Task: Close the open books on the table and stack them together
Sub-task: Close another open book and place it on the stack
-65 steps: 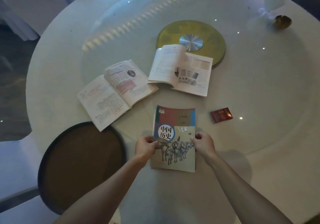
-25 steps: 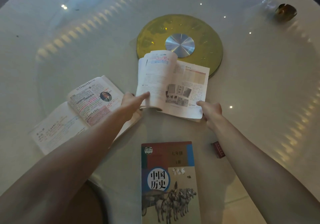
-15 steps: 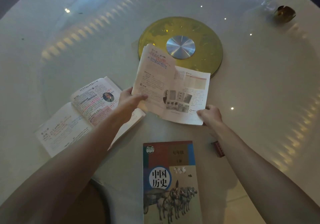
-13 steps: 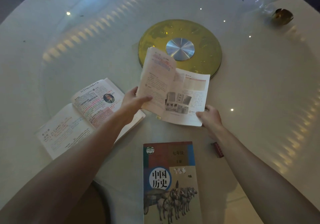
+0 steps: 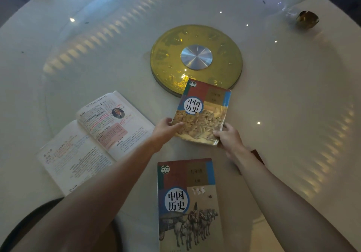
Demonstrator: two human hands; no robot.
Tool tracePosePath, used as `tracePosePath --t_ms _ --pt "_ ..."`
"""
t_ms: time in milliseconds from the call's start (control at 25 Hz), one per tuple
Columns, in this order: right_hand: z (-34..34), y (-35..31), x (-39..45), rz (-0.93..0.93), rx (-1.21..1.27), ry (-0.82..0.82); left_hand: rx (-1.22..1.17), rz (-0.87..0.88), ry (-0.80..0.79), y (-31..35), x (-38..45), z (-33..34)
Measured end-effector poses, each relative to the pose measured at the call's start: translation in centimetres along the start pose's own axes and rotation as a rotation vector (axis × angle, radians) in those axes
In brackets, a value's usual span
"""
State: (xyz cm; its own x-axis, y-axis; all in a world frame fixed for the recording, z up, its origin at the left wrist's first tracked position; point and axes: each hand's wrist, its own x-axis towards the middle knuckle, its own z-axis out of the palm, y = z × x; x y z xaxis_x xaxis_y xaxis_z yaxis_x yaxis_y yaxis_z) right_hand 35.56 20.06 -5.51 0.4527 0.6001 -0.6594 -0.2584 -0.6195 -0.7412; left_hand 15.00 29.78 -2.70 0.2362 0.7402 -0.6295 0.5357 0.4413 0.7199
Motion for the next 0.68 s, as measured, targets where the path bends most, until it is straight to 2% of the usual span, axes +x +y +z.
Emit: tracePosePath --t_ms 160,240,440,560,680 --pt "-0.9 -1.6 -0.9 0.009 0.096 -0.067 -0.025 -0.021 0.003 0.1 0.0 -1.2" --pt "-1.7 -2.2 -1.9 0.021 0.109 -0.121 -0.153 -0.043 0.003 0.0 -0.6 -2.0" --pt "-2.9 -0.8 -5.3 0.003 0.060 -0.238 -0.465 -0.063 -0.112 -1.4 -4.7 -2.4" --pt "-2.8 0.9 -8.2 0.009 -0.022 -0.217 -0.516 -0.063 -0.145 -3.8 -8.1 -2.1" --pt "-2.6 3.0 -11.1 0.037 -0.087 -0.154 -0.463 -0.064 -0.151 -6.8 -11.6 -1.6"
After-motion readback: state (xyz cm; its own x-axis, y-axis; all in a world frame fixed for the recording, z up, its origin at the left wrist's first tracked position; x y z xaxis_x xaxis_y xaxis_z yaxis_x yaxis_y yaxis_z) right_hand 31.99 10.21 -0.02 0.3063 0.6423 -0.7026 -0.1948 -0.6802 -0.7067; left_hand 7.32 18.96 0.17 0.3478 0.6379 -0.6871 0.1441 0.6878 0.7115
